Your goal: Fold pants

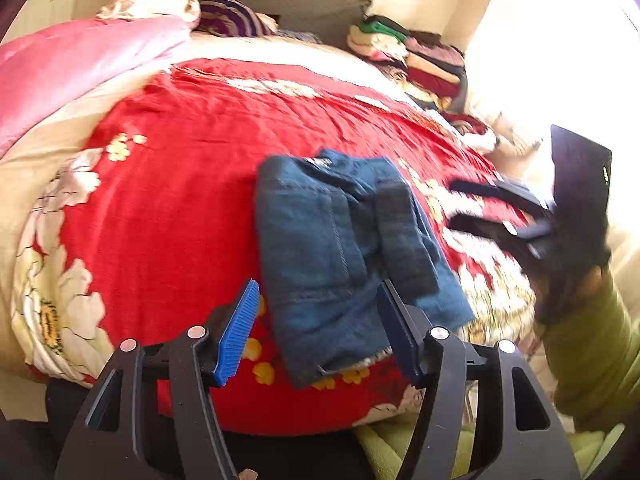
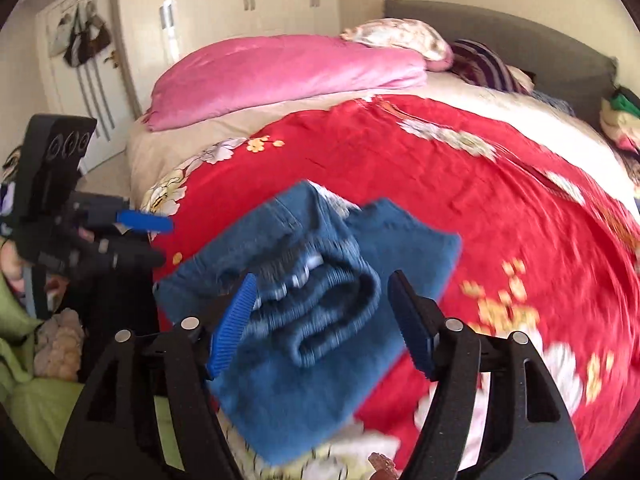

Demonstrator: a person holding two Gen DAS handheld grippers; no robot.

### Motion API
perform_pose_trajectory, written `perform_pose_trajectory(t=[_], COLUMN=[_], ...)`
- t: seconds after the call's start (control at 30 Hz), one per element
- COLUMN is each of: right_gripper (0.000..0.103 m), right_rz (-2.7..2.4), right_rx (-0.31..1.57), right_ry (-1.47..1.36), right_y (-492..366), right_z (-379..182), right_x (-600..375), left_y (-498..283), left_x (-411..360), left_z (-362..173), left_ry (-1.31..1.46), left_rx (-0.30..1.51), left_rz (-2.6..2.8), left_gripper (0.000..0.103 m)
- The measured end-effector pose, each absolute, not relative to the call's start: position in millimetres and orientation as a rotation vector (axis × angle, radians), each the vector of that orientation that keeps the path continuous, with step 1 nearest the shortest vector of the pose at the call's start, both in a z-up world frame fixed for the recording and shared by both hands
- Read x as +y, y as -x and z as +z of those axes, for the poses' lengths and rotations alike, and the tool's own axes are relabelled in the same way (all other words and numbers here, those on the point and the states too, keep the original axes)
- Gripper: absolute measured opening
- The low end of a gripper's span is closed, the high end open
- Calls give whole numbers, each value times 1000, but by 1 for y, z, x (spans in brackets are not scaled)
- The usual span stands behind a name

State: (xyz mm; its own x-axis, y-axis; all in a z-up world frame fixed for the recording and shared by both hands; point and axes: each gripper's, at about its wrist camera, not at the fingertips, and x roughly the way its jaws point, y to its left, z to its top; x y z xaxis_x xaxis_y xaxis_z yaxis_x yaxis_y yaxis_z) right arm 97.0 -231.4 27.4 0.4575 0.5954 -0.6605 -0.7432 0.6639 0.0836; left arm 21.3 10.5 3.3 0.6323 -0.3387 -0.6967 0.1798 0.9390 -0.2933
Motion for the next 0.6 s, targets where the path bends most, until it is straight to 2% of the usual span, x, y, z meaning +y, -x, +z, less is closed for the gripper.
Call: perform_pose_trajectory(t=[0.13,0.17,0.23,0.33,0.6], right_gripper=[72,73,81,88,89], right_rz=[776,762,726,685,632], right_rx=[697,691,670,661,702], right_ry=[164,155,140,109,49], right_y=[-90,-89,-87,-88,-99], right_z=[31,33,38,41,31], right_x=[-253,-257,-265,-273,-277], left_y=[-26,-27,-30,-37,-60], left_x=[14,15,15,14,13], left_z=[10,11,14,16,11], left_ry=[222,224,228,224,207], left_rx=[820,818,803,799,807], left_rz=[-285,-282,-258,-255,-221], left_gripper=[60,73,89,89,95])
